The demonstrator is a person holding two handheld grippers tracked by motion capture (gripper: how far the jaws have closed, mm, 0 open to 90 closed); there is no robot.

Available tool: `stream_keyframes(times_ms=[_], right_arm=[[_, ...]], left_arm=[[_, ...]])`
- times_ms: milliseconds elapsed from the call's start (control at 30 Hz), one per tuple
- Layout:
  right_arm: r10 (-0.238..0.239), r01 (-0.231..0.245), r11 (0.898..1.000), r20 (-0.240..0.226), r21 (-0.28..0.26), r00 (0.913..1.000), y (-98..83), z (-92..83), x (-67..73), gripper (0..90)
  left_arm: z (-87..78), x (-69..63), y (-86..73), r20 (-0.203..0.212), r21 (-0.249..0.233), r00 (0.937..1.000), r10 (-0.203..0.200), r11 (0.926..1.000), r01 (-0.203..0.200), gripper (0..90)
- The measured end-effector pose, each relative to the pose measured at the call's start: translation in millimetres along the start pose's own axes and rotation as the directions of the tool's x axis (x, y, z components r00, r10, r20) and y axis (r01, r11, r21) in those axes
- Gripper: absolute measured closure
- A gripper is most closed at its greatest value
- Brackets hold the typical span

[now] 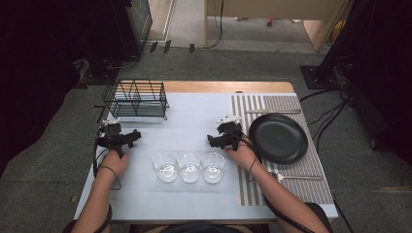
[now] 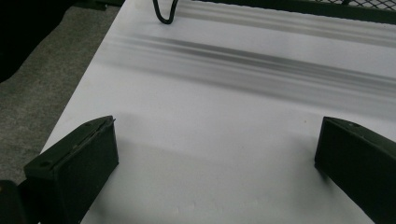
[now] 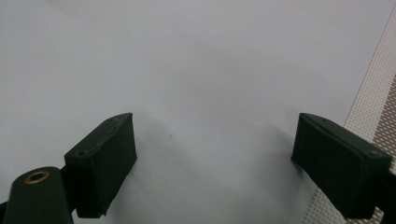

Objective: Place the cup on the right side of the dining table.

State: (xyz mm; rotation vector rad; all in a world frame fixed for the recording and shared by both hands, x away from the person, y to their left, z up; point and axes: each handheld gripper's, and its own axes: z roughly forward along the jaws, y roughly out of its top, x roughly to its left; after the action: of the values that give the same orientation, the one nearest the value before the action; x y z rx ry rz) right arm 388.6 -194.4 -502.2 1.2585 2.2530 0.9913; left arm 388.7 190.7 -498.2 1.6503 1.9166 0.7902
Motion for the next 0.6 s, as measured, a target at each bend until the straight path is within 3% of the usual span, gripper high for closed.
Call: stream_keyframes(times_ms=[600], right_arm=[[-0.002,0.002,1.000,0.001,-0.001,1.0000,0.0,0.0,0.2,13.4]], left_arm=[[0.1,-0.2,0.0,-0.001,0.000,1.0000,0.000,1.0000,0.000,0.0]])
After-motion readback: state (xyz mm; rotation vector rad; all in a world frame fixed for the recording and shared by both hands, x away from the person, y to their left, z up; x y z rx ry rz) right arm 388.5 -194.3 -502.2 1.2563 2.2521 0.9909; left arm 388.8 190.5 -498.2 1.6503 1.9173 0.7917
